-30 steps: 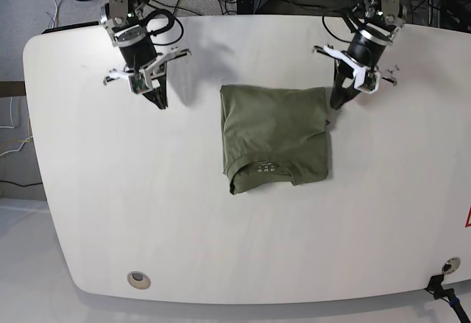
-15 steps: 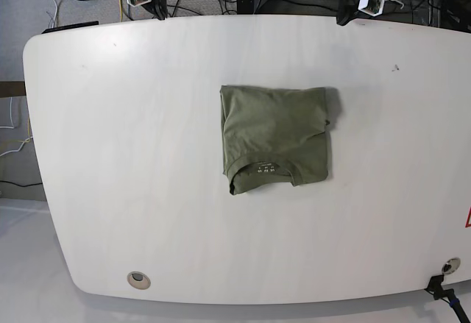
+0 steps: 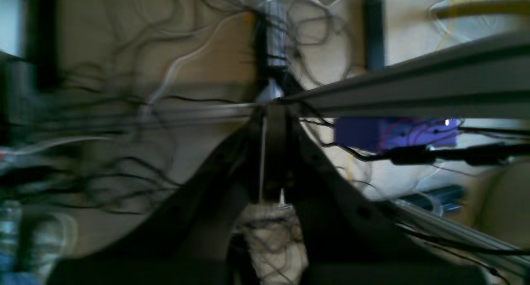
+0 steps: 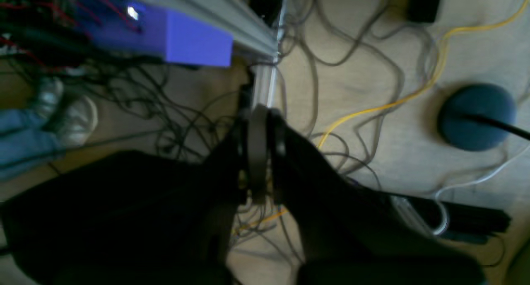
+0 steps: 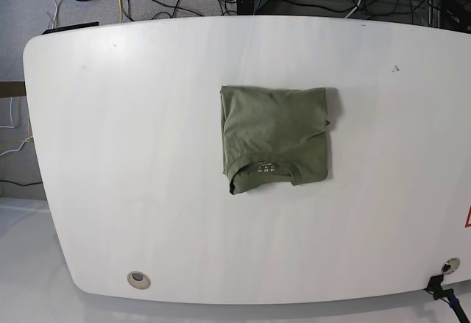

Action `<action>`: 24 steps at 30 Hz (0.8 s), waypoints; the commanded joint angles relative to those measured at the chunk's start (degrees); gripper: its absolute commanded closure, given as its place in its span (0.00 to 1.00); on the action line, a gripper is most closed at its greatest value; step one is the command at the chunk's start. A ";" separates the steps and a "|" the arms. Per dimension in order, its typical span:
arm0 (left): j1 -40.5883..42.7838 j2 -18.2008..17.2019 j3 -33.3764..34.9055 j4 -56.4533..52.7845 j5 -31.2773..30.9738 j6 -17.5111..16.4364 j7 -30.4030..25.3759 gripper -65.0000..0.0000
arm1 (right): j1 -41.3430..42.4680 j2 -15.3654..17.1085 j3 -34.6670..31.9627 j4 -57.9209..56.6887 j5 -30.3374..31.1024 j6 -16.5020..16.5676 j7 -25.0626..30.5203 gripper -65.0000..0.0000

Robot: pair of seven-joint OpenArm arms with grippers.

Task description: Fold the T-shirt properly

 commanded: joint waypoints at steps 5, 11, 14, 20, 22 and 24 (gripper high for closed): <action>-10.67 -2.55 5.30 -21.10 -0.58 -0.13 -1.17 1.00 | 10.05 0.54 -0.77 -20.50 0.00 -0.48 6.80 1.00; -21.40 -2.64 8.55 -40.18 -0.58 -0.13 -1.17 1.00 | 20.68 0.54 -0.77 -36.94 -0.35 -0.48 8.03 1.00; -27.11 -2.64 10.93 -48.27 -0.58 -0.13 -1.17 1.00 | 25.08 0.54 -0.77 -42.48 -0.44 -0.48 8.03 1.00; -39.42 -2.46 12.69 -68.31 -0.58 -0.05 -1.17 1.00 | 34.66 0.63 -0.77 -53.90 -0.53 -0.48 8.03 1.00; -43.03 -2.29 12.69 -72.00 -0.58 0.04 -1.17 1.00 | 37.30 0.63 -0.77 -56.81 -0.53 -0.48 8.03 1.00; -46.37 -2.29 12.69 -75.26 -0.58 0.48 -1.17 1.00 | 39.85 0.71 -0.77 -59.09 -0.53 -0.48 8.03 1.00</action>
